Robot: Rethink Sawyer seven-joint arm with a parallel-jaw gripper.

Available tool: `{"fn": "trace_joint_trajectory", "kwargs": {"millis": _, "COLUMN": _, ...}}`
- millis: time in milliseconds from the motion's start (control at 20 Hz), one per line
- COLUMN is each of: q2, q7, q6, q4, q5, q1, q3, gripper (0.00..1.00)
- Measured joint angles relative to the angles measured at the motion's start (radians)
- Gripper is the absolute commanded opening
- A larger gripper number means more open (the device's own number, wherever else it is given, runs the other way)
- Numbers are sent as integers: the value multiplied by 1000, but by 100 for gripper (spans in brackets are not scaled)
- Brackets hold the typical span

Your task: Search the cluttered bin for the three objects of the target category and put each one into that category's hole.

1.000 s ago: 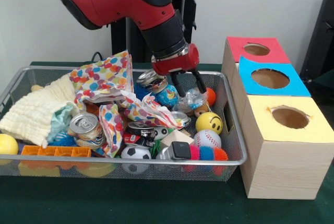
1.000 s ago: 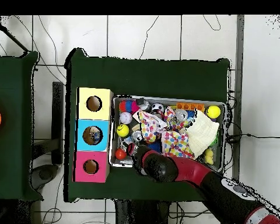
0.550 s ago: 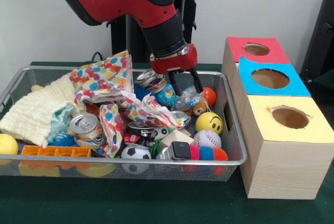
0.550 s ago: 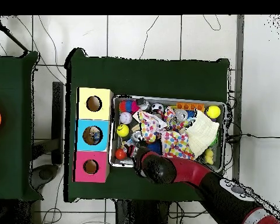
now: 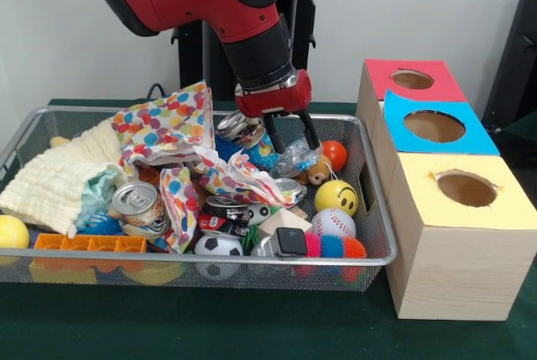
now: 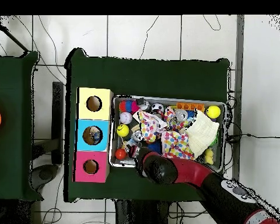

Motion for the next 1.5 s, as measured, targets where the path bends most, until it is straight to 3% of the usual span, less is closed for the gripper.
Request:
{"fn": "trace_joint_trajectory", "kwargs": {"millis": 850, "q2": -12, "q7": 0, "q6": 12, "q4": 0, "q5": 0, "q1": -27, "q3": -3, "gripper": 100}}
{"fn": "trace_joint_trajectory", "kwargs": {"millis": 1500, "q2": -72, "q7": 0, "q6": 14, "q4": 1, "q5": 9, "q1": -14, "q3": -3, "gripper": 100}}
